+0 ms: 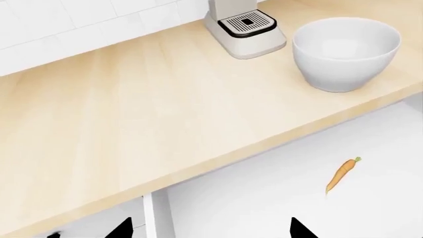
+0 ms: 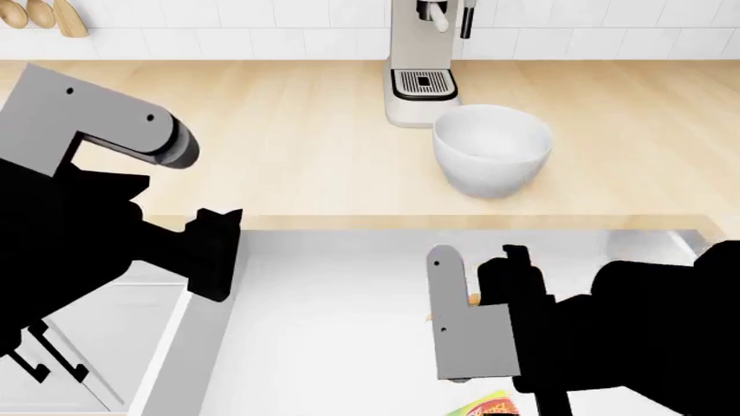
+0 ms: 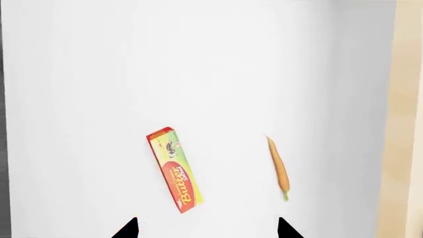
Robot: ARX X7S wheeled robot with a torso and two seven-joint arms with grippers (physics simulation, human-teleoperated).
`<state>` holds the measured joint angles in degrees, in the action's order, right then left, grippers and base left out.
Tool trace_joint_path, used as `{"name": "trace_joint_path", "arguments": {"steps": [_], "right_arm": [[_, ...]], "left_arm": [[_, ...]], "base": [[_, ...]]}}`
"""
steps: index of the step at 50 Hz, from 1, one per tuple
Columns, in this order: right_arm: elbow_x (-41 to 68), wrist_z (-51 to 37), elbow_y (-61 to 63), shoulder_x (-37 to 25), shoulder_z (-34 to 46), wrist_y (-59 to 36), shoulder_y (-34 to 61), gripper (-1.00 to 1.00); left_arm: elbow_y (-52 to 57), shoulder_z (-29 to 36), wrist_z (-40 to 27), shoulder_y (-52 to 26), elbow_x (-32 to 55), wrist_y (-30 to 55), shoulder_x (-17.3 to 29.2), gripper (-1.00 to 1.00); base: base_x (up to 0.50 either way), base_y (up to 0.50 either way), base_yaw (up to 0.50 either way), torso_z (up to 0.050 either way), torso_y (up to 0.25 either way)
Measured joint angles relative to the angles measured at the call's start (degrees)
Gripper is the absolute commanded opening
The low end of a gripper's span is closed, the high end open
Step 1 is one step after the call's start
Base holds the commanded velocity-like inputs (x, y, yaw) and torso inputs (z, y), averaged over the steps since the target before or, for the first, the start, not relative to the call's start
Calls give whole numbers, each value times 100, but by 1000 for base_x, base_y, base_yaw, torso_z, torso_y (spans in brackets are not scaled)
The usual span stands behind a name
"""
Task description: Place the bar in the bowl and close the drawer.
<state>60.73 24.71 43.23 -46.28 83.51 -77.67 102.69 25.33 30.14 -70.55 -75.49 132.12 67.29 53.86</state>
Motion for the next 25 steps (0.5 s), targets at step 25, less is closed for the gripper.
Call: {"name": "trace_joint_path", "arguments": {"steps": [25], "right_arm": [[-407,-575,-45,238,441,206,-876,100]], "left_arm": [[49,11,146,56,-116,-15,42,100]], "base": [[0,0,0,0,0]]}}
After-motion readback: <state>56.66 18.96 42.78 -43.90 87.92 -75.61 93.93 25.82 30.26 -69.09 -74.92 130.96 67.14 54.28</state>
